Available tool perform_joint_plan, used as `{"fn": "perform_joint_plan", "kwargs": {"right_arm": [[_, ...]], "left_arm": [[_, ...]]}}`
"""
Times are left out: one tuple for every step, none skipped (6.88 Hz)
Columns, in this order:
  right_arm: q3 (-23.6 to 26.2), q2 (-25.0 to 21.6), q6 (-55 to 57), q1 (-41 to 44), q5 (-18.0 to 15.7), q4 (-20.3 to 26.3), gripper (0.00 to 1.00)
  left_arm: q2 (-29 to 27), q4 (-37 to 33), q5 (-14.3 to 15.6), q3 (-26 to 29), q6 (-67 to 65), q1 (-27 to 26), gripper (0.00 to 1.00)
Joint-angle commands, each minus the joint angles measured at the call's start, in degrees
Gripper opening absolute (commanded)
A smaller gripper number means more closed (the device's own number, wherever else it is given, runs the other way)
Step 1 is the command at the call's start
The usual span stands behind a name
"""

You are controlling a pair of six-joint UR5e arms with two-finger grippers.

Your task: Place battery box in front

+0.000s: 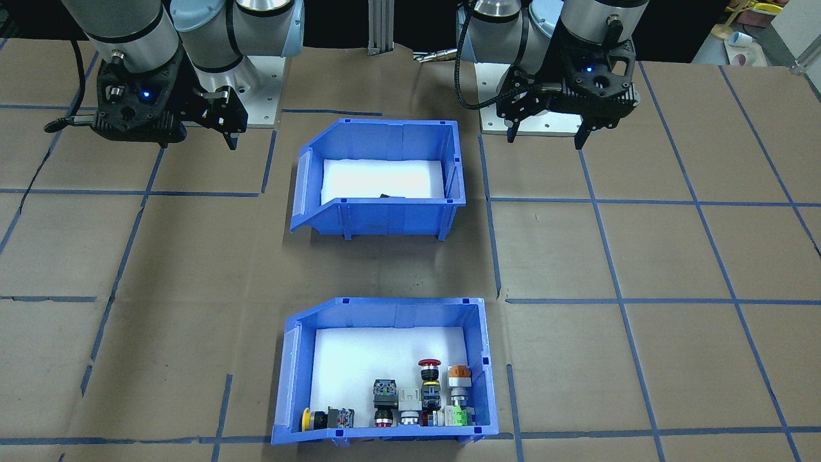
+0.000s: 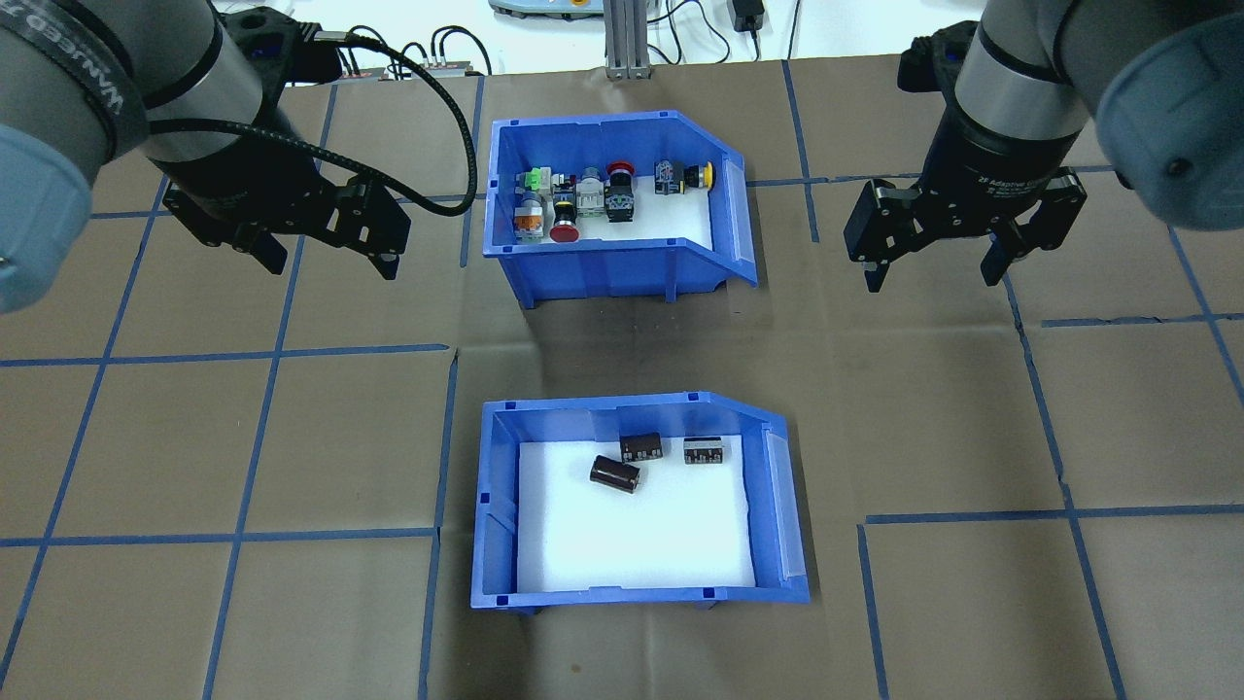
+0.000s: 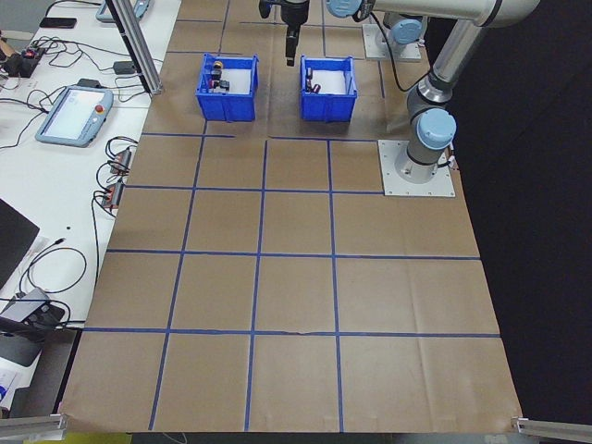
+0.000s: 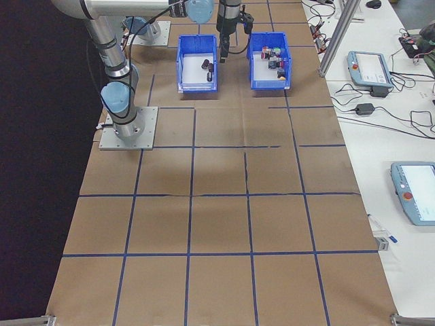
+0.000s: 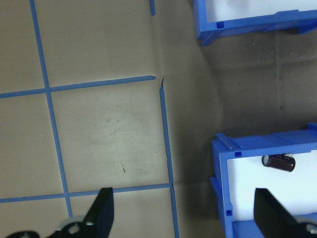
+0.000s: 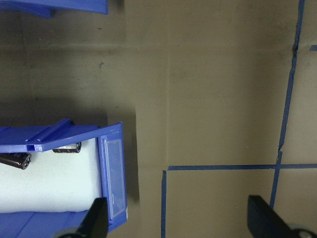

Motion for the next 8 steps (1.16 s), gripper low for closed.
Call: {"fn": "perform_joint_plan", "kwargs": {"right_arm": [[0.01,0.0,-0.09,0.0,0.0,0.0,1.0],[0.01,0.0,0.0,0.0,-0.09,0.0,1.0],[0.01,0.0,0.0,0.0,-0.18,0.0,1.0],[-0.08,0.09,0.18,0.0,-0.09,-0.18,1.0],[-0.08,0.18,0.09,0.0,-0.7,-0.61,1.0],[-0.26,0.26,0.0,0.0,-0.88,-0.53,1.0],[-0.69,0.44,-0.09,0.0,-0.88,-0.27,1.0],[-0.78,0.79,-4.87,0.09,-0.71,-0.79,1.0]], "left_arm": [[-0.08,0.05,-0.01,-0.12,-0.08,0.0,0.98],[-0.08,0.05,-0.01,-0.73,-0.52,-0.08,0.98],[0.44,0.57,-0.19,-1.0,-0.87,-0.26,0.98],[0.79,0.84,-2.97,-1.35,-2.01,-0.26,0.98],[1.32,0.75,-3.61,-1.79,-9.33,-0.35,0.98],[2.28,0.93,-3.62,-3.45,-14.97,-0.43,0.98],[3.25,1.28,-3.53,-5.03,-24.16,-0.52,0.98],[3.86,1.37,-3.36,-6.27,-31.22,-1.13,0.98]]}}
